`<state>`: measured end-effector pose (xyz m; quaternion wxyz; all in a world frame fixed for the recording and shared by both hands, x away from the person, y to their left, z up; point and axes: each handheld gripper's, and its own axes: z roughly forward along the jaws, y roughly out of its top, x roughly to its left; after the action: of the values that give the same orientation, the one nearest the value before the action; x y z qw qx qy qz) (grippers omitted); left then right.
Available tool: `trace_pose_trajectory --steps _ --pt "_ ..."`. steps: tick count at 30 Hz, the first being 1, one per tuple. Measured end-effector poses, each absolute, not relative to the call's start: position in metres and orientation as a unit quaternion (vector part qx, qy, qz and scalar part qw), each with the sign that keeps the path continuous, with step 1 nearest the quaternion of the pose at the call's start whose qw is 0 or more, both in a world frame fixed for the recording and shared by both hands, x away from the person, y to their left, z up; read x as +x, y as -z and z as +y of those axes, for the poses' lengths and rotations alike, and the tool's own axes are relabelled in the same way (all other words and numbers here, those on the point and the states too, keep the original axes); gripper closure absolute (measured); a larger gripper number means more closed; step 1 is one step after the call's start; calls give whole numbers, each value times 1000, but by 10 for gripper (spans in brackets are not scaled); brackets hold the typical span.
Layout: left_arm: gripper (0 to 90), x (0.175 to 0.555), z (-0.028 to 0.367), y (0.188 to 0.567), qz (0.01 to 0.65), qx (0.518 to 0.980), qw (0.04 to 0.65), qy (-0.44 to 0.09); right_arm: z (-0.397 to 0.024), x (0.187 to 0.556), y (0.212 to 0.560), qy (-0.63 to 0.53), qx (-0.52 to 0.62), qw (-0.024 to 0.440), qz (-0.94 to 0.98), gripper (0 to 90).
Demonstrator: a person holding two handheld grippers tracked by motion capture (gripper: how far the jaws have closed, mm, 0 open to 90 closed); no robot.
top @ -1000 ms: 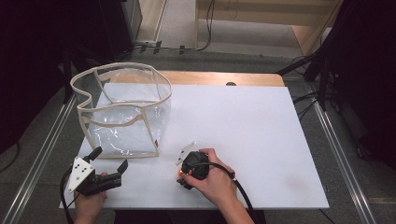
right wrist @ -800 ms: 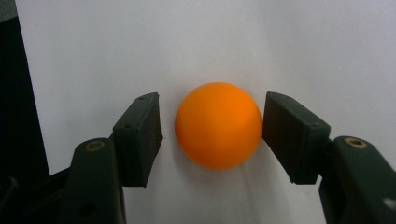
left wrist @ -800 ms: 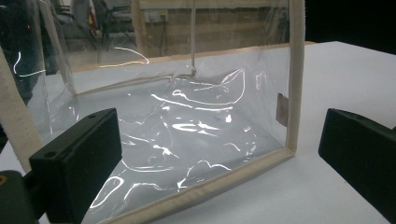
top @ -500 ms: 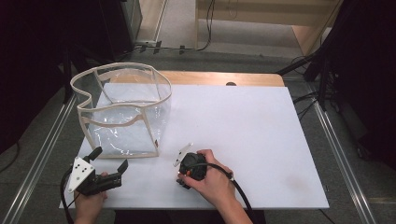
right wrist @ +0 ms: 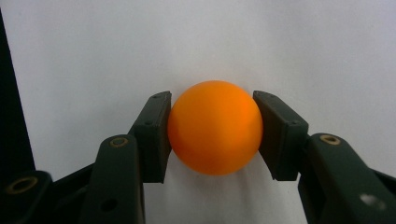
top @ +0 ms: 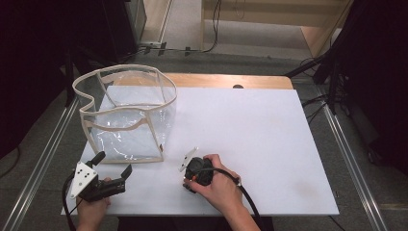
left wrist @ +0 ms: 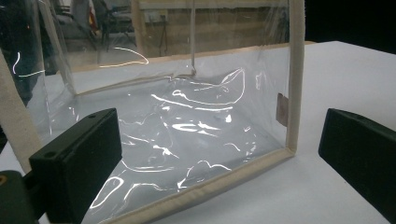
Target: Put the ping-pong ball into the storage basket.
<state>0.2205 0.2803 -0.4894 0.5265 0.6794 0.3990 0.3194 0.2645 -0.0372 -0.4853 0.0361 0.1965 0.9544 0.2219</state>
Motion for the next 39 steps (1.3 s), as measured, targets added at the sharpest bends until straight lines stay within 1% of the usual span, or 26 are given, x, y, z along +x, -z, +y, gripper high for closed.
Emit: trace_pose_trajectory --steps 12,39 --pt "0 221 280 489 399 679 527 -319 -43 267 476 -236 199 26 951 479" --pt "0 221 280 489 399 680 527 -319 -53 278 454 -249 193 23 949 478"
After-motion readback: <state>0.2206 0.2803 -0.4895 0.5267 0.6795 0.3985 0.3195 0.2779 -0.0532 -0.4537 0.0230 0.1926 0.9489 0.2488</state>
